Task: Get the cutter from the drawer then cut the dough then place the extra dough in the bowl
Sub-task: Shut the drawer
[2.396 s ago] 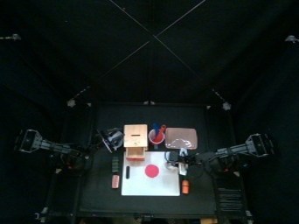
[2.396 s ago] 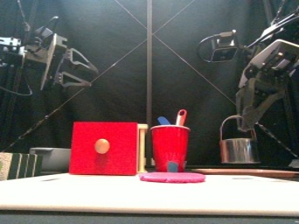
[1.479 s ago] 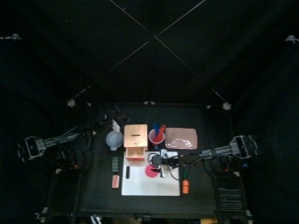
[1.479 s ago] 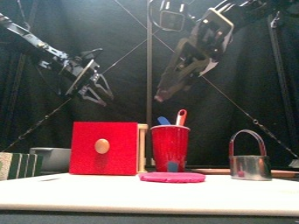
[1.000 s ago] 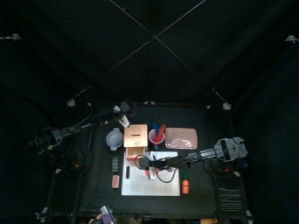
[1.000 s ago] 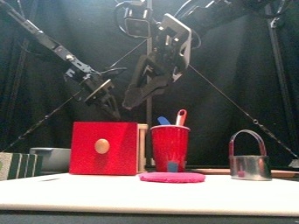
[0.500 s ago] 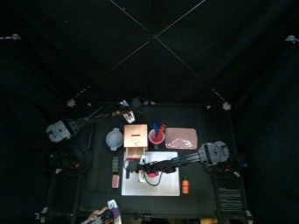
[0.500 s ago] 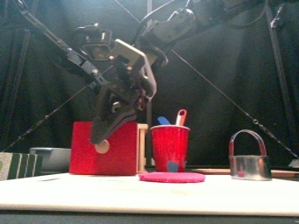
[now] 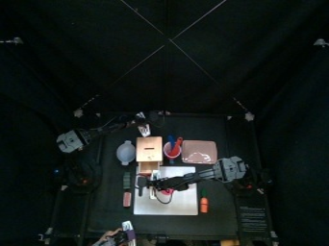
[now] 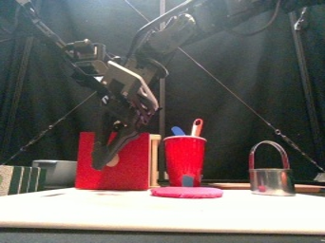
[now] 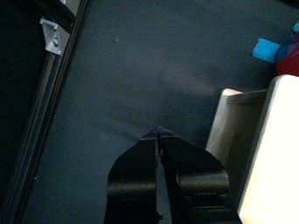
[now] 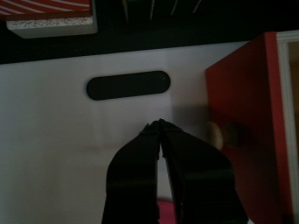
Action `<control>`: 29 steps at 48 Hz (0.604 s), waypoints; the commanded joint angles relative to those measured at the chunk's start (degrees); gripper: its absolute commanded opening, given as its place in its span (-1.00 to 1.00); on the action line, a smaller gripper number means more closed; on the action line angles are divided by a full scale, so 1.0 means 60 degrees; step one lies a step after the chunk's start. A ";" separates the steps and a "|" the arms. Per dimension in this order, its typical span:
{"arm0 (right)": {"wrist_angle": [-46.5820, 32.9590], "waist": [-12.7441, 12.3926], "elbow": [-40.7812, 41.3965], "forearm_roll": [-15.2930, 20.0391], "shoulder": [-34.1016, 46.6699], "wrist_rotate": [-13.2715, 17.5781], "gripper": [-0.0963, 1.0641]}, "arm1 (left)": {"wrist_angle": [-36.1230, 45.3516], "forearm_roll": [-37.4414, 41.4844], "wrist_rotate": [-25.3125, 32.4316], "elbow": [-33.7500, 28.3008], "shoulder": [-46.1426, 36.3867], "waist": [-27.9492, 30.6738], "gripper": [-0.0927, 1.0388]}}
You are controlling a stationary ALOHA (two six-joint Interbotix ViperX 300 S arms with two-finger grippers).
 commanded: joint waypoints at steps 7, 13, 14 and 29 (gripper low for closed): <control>0.0161 -0.0396 -0.0249 -0.0469 -0.0205 0.0029 -0.24 | 0.0000 0.0029 0.0015 -0.0337 -0.0132 -0.0176 -0.16; 0.0220 -0.0557 -0.0293 -0.0674 -0.0205 0.0029 -0.24 | 0.0000 0.0088 0.0015 -0.0337 -0.0059 -0.0249 -0.16; 0.0234 -0.0586 -0.0308 -0.0703 -0.0205 0.0015 -0.24 | 0.0000 0.0088 0.0015 -0.0322 -0.0059 -0.0264 -0.16; 0.0366 -0.1025 -0.0454 -0.1143 -0.0205 0.0000 -0.24 | 0.0103 0.0161 0.0015 -0.0322 0.0000 -0.0308 -0.16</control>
